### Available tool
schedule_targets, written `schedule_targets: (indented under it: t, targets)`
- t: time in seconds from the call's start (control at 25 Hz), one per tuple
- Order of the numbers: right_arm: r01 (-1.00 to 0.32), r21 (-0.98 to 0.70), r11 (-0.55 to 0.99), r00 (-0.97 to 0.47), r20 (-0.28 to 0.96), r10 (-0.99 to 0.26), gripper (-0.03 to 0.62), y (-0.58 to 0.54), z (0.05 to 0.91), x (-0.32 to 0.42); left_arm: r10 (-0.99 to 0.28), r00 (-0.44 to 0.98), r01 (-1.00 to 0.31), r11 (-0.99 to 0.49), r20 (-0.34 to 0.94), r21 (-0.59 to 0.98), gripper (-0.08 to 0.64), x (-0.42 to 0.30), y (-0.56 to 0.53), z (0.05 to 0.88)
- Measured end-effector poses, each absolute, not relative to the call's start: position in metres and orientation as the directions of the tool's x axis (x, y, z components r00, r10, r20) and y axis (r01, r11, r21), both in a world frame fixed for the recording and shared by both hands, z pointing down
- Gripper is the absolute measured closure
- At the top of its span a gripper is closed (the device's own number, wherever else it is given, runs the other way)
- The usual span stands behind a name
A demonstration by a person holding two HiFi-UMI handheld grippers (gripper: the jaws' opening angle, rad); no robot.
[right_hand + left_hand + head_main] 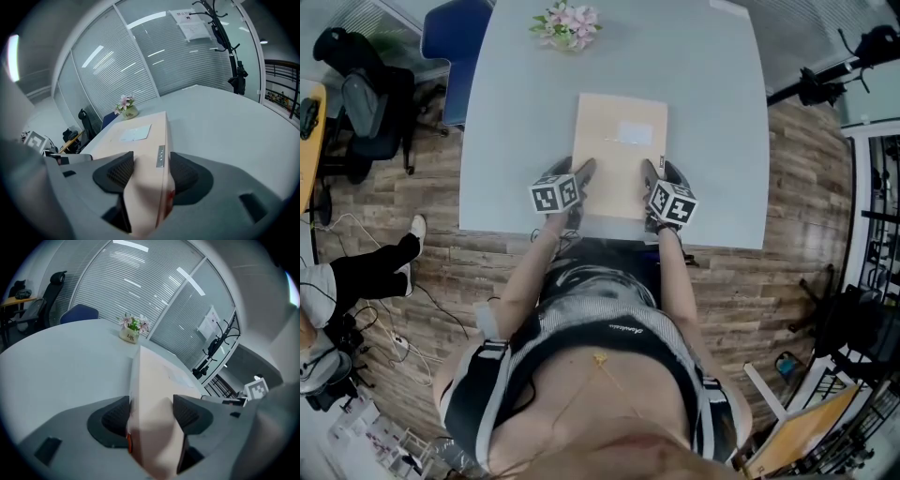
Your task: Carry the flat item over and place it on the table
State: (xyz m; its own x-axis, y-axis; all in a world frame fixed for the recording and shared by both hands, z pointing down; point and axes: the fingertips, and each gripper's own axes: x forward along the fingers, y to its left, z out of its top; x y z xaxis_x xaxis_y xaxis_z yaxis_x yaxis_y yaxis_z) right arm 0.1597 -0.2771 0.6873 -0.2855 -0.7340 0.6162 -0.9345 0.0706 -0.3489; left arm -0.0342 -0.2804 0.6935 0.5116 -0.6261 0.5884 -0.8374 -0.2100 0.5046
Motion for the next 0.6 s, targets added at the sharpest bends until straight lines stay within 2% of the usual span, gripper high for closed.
schedule_targets:
  t: [0.6]
  targets:
    - [-0.955,-0.287,0.069,-0.243,0.634,-0.734,0.342,-0.2768,0.6884,0.1584,-0.612,0.542,-0.808,-0.192,0.576,0.557,0.267,-0.0368,-0.2795,0.7004]
